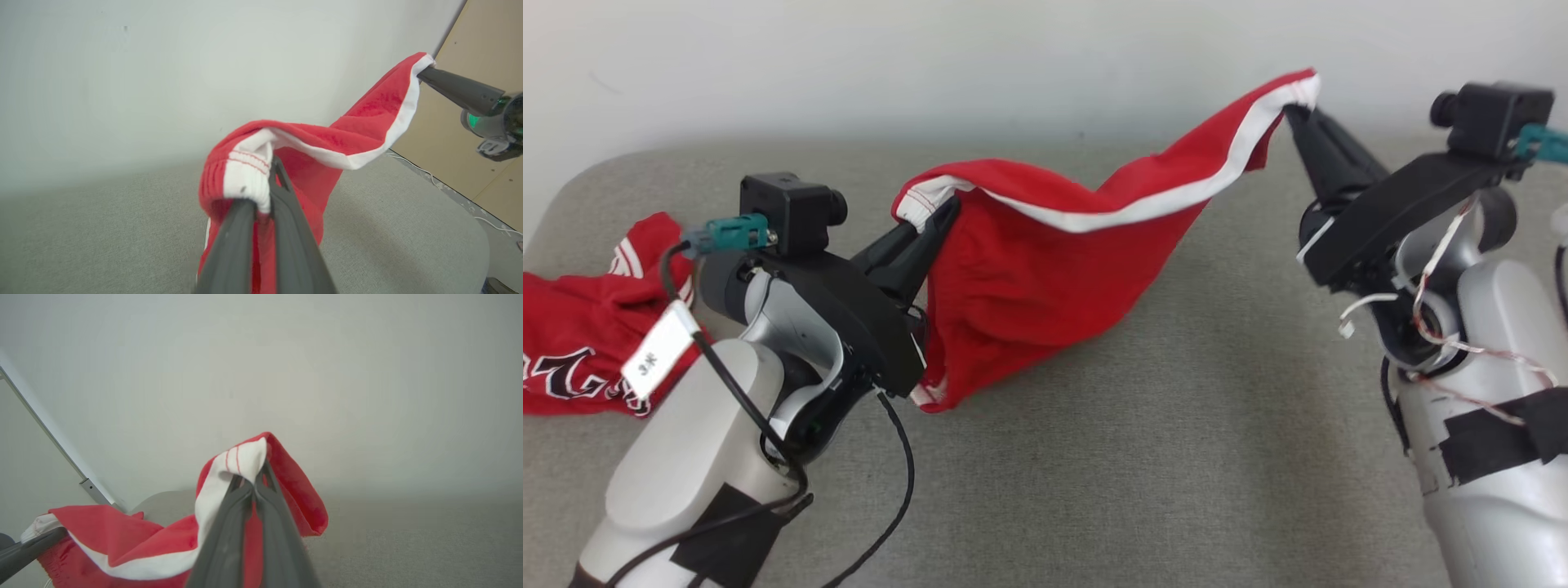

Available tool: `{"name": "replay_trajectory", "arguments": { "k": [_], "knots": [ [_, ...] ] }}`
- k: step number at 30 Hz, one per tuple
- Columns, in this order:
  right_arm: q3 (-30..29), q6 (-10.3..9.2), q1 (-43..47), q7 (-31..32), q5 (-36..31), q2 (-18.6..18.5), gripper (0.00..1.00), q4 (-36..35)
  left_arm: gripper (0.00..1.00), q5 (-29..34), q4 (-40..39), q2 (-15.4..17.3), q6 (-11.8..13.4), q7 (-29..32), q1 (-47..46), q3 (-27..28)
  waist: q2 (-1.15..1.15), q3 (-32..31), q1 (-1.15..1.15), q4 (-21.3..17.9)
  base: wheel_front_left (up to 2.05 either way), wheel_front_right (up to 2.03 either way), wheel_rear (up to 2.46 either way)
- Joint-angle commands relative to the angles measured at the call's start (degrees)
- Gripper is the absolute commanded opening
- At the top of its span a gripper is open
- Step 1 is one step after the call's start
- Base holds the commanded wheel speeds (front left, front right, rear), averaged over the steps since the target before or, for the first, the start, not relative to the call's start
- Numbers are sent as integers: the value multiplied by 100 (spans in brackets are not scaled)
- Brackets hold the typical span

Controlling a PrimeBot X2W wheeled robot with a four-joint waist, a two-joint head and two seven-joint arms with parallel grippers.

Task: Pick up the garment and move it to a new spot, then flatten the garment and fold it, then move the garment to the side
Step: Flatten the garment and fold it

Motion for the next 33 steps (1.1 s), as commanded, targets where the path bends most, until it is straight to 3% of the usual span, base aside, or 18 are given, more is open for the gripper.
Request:
{"name": "replay_trajectory", "arguments": {
  "k": [1, 10, 15, 17, 20, 26, 33],
  "knots": [
    [-49, -2, -99, 16, -27, -39, 0, -28, 0, -75, -35, 29, 5, 26, -98, 13, 0, 38, 1, -81, 0, 0, 0],
    [-517, -2, -1042, -105, -212, 18, 0, 68, 0, -268, 147, -132, -30, 177, -883, 66, 0, 493, 1, -141, 0, 0, 0],
    [-520, -2, -1682, -84, -387, 44, 0, 385, 0, -60, 481, -251, 7, -70, -1595, 138, 0, 878, 1, -185, 0, 0, 0],
    [-453, -2, -1975, -97, -487, 63, 0, 608, 0, 63, 634, -288, 80, -248, -1925, 220, 0, 1070, 1, -229, 0, 0, 0],
    [-325, -2, -2356, -180, -615, 106, 0, 1090, 0, 281, 908, -355, 398, -725, -2396, 446, 0, 1313, 1, -311, 0, 0, 0],
    [-290, -2, -3279, -934, -984, 156, 0, 2118, 0, 751, 1543, -430, 691, -1495, -3197, 521, 0, 1669, 1, -446, 0, 0, 0],
    [-281, -2, -4323, -2282, -1164, 163, 0, 3108, 0, 1046, 2170, -466, 770, -2301, -3830, 557, 0, 1867, 1, -437, 0, 0, 0]
  ]
}}
